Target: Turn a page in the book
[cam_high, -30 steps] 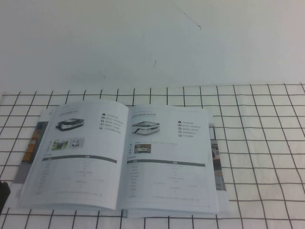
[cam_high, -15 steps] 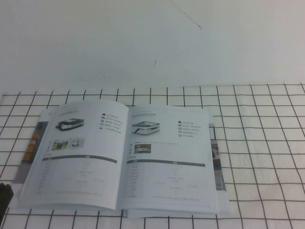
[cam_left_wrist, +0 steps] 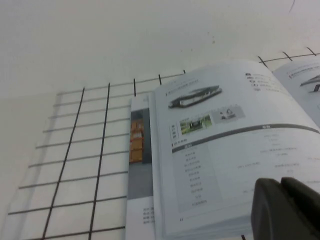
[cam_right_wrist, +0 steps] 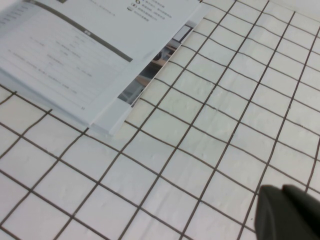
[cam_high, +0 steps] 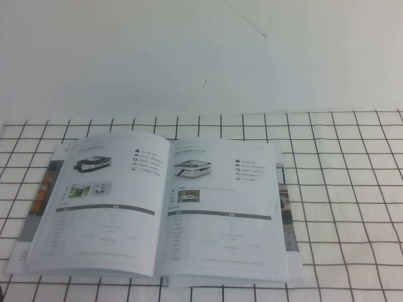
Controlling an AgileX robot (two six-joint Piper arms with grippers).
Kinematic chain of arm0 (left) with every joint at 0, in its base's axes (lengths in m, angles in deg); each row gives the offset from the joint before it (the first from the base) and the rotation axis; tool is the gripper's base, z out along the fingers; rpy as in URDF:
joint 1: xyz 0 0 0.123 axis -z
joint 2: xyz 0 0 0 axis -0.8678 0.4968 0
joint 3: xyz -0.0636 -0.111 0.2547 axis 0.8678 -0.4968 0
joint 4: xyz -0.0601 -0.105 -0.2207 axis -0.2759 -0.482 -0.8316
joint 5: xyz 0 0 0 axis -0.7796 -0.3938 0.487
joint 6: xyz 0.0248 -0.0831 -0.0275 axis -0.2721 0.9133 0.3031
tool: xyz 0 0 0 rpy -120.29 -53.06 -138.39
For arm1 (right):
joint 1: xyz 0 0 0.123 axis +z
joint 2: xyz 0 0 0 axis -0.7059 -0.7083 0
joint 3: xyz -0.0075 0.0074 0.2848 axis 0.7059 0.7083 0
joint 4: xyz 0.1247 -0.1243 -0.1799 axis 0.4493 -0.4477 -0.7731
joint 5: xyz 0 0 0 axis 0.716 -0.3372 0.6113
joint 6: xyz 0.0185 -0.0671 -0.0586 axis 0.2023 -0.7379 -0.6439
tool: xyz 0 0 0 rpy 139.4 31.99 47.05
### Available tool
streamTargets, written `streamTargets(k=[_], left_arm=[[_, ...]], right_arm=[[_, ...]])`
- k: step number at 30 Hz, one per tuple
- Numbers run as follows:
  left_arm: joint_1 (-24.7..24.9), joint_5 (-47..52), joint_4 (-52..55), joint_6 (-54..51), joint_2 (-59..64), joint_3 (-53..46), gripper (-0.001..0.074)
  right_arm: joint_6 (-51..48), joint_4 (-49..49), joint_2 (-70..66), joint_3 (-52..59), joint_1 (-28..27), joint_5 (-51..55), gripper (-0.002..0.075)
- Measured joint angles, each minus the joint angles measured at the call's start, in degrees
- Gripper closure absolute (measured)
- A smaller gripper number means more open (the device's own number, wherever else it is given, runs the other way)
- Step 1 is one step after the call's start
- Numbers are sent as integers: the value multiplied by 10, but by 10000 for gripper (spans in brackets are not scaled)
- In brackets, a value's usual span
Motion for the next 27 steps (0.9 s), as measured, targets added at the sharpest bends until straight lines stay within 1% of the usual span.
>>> streamTargets(k=[4,9,15,21,27], left_arm=[[0,50,27,69,-16,-7,737],[-2,56,47,140,-16,-7,737],[-1,56,52,154,-16,-7,737],[24,56,53,159,-16,-7,737],[13,56,54,169,-16,-7,737]], right_arm=[[0,0,1,0,0,0,726],[0,0,1,1,0,0,726],[0,0,1,3,0,0,726],[0,0,1,3,0,0,726],[0,0,1,3,0,0,726]])
